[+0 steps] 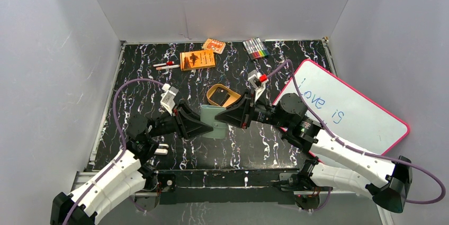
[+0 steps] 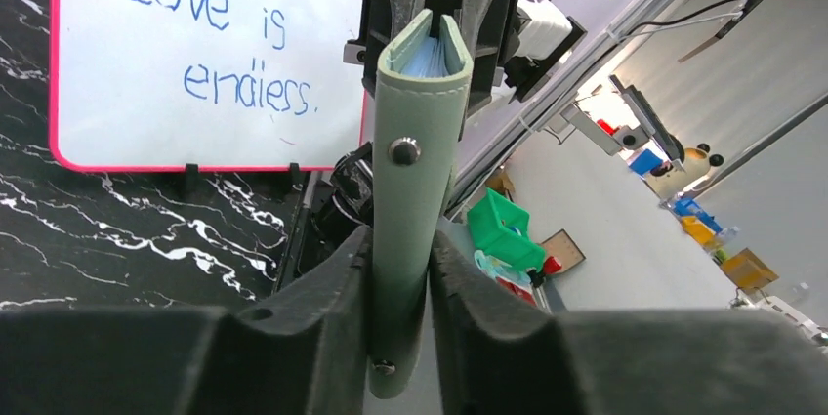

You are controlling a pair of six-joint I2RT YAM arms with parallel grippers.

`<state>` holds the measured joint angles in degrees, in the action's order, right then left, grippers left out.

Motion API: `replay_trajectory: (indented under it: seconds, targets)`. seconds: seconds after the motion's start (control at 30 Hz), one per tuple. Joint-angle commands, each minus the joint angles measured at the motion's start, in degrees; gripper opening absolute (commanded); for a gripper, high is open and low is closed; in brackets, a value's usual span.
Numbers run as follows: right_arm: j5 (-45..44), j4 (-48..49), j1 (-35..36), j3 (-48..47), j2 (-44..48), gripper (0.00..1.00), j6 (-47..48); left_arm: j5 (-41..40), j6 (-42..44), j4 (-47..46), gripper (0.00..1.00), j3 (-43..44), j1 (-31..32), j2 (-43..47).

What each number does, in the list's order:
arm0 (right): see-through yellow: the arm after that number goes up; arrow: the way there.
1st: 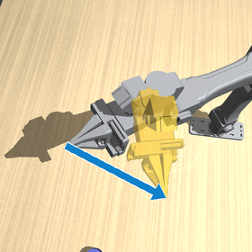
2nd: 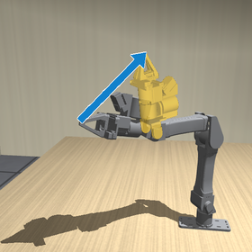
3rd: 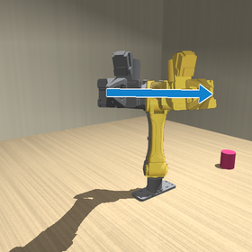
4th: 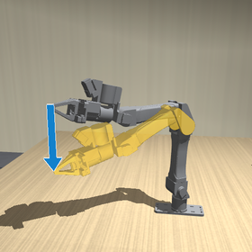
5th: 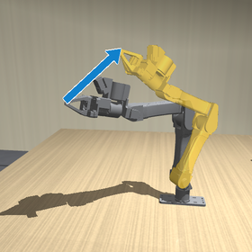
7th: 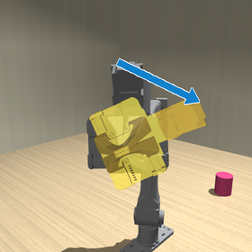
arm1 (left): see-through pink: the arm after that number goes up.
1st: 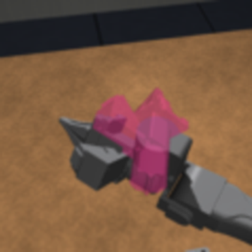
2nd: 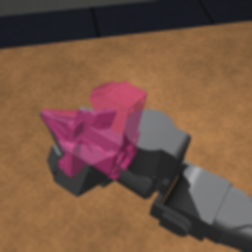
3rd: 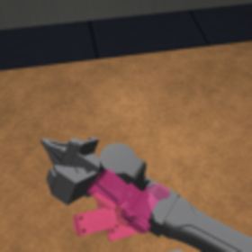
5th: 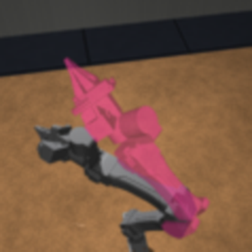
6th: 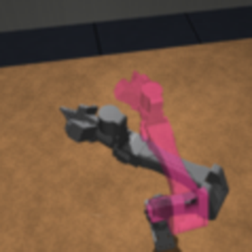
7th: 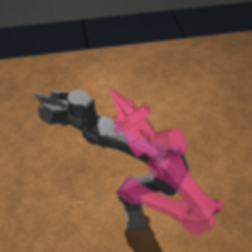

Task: Put the credit cards into the card holder
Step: Close the card holder at the center of the board.

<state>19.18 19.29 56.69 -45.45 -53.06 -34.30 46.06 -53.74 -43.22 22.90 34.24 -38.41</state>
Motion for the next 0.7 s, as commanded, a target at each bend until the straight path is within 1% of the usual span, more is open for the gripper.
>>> replay_trajectory:
  seconds: [0.0,0.07,0.13,0.2,0.23,0.27,0.3,0.33,0.37,0.43,0.47,0.53,0.63,0.67]
  targets:
    - [-2.54,3.74,0.07,-0.17,1.12,0.00,-0.24,1.39,-0.10,-3.98,0.17,-0.73,0.13,0.95]
    - [-2.61,3.74,0.09,-0.29,0.88,0.00,-0.19,1.86,0.03,-3.98,0.00,-0.95,0.15,1.11]
    - [-2.91,2.96,0.09,-0.84,0.46,0.00,-0.08,1.41,-0.23,-3.79,0.00,-1.43,0.13,1.36]
    - [-4.66,0.70,0.03,-1.41,0.15,0.00,0.09,-1.17,-0.14,-1.39,0.00,-1.60,0.13,1.53]
    - [-5.01,0.22,0.07,-1.47,0.15,0.09,0.50,-2.59,0.95,1.93,0.00,-1.06,0.13,1.66]
    - [-5.08,0.01,0.09,-1.59,0.05,0.31,0.89,-4.57,2.97,6.24,0.00,-0.07,0.13,1.73]
    - [-5.02,-0.70,0.09,-2.08,0.05,0.50,1.40,-7.12,5.15,12.25,0.00,1.39,0.13,1.82]
    - [-5.33,-2.38,0.07,-2.85,0.01,0.63,2.14,-10.19,7.74,18.55,0.00,2.97,0.13,1.85]
    - [-5.75,-4.44,0.07,-4.02,0.10,0.69,3.12,-14.23,10.20,24.25,0.00,4.54,0.08,1.86]
    - [-7.59,-9.73,0.06,-6.30,0.81,0.78,5.85,-22.69,13.87,34.85,0.00,7.06,0.13,1.79]
    - [-9.13,-13.06,0.04,-7.47,1.64,0.85,7.58,-27.20,14.94,39.13,0.00,8.10,0.13,1.63]
    - [-13.14,-17.78,0.05,-9.21,3.58,0.90,10.76,-34.68,16.37,46.09,0.00,9.48,0.08,1.35]
    - [-20.61,-23.17,0.08,-10.26,7.42,0.92,14.06,-44.37,16.69,53.92,0.00,10.68,0.04,0.45]
    - [-23.38,-24.55,0.04,-10.25,8.44,0.96,14.76,-48.95,16.19,56.57,0.00,10.82,0.04,-0.06]
